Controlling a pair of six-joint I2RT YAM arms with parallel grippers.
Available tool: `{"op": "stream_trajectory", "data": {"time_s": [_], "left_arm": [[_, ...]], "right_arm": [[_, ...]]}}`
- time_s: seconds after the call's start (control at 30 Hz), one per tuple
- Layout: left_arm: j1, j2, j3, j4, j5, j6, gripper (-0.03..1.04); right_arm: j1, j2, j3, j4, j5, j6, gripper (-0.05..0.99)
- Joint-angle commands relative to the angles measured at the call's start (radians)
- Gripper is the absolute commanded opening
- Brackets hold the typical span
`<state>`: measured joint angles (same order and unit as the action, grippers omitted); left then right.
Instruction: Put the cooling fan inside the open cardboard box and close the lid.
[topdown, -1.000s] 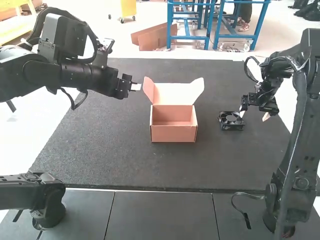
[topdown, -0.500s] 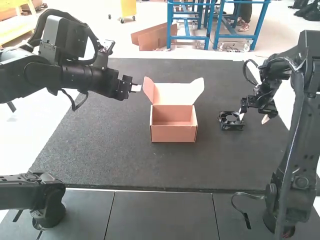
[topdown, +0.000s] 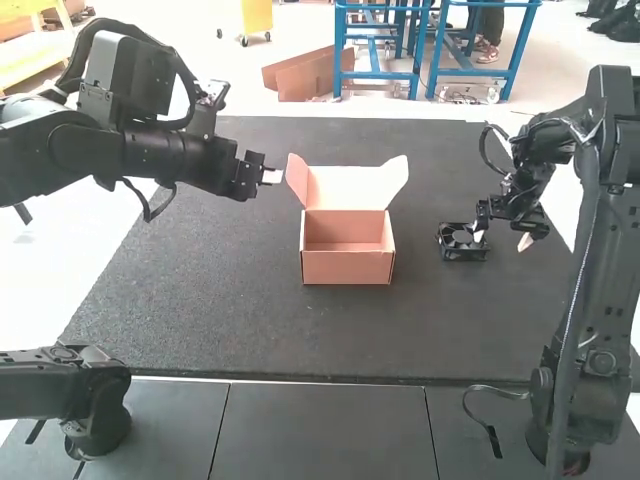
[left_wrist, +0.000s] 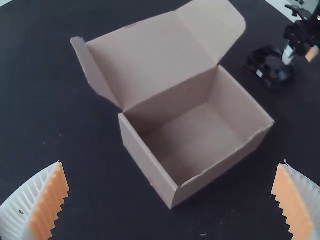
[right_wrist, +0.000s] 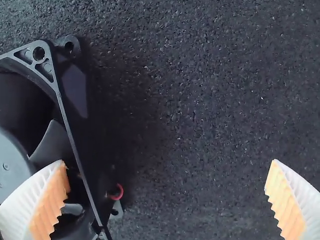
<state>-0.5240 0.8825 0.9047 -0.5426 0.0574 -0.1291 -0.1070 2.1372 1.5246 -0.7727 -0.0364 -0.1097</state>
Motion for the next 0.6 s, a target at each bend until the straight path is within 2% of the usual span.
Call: {"op": "stream_trajectory", "data": {"time_s": [0.0,0.13,0.17,0.2,0.27,0.3,0.33,0.47,0.57], "left_arm": [[-0.004,-0.011,0.005,0.003,0.013,-0.010,0.96],[-0.004,-0.013,0.007,0.004,0.013,-0.010,0.96],[-0.004,-0.013,0.007,0.003,0.013,-0.010,0.96],[-0.004,-0.013,0.007,0.003,0.013,-0.010,0.96],[-0.004,-0.013,0.008,0.004,0.013,-0.010,0.96],[-0.004,-0.013,0.008,0.003,0.013,-0.010,0.96],[-0.004,-0.013,0.010,0.003,0.013,-0.010,0.96],[-0.002,-0.014,0.014,-0.002,0.013,-0.010,0.96],[-0.002,-0.016,0.016,-0.003,0.013,-0.010,0.96]], "right_arm": [[0.010,0.023,0.017,-0.007,0.007,-0.008,0.90],[0.010,0.026,0.016,-0.019,0.007,-0.008,0.80],[0.010,0.026,0.016,-0.034,0.006,-0.008,0.71],[0.010,0.026,0.016,-0.039,0.003,-0.010,0.58],[0.006,0.026,0.009,-0.034,-0.028,-0.010,0.19],[0.004,0.026,0.008,-0.028,-0.048,-0.010,0.03],[0.003,0.026,0.006,-0.017,-0.056,-0.012,-0.02],[0.009,0.018,0.005,-0.005,-0.069,0.005,-0.02],[0.010,-0.003,0.014,-0.002,-0.103,0.005,-0.02]]}}
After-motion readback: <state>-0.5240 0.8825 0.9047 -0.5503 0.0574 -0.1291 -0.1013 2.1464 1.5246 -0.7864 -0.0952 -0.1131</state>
